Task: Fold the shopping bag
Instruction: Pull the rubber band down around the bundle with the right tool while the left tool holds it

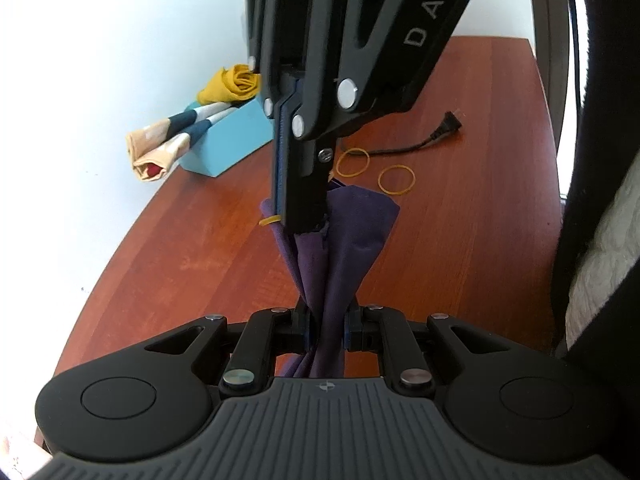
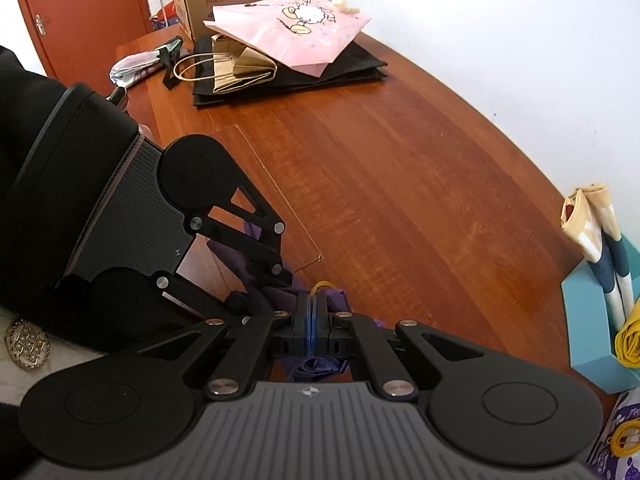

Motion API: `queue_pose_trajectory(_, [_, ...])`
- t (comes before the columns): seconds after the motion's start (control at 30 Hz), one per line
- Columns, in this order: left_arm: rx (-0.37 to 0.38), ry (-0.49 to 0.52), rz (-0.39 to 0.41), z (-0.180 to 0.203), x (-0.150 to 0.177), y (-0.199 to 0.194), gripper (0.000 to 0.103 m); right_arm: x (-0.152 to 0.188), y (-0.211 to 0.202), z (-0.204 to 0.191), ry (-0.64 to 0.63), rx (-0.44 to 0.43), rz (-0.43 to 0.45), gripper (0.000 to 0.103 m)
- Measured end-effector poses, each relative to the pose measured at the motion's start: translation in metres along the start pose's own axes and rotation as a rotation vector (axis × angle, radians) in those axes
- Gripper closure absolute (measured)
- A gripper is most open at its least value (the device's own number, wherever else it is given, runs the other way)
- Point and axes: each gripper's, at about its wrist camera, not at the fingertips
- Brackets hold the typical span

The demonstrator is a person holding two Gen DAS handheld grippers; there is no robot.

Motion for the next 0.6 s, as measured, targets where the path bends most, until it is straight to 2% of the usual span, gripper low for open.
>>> queue_pose_trajectory(0.27, [-0.042, -0.094, 0.001, -0.004, 0.003, 0.004, 0.087, 0.004, 0.001, 0.004, 0.006, 0.004, -0.037, 0.103])
queue_pose_trajectory(0.5, [-0.067, -0.236, 0.014, -0.016, 0.010, -0.002, 0.088, 0.009, 0.000, 0.008, -0.002, 0.019, -0.060, 0.103])
queue_pose_trajectory(0.6, [-0.066, -0.231, 0.018, -0.016, 0.010, -0.004, 0.088, 0.012, 0.002, 0.008, -0.004, 0.022, -0.072, 0.103])
Point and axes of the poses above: each gripper's, at about its wrist camera, not at the fingertips, and y roughly the way its jaws point, z to its right, x to its underside, and after that the axes turned 1 degree about -y, right-handed
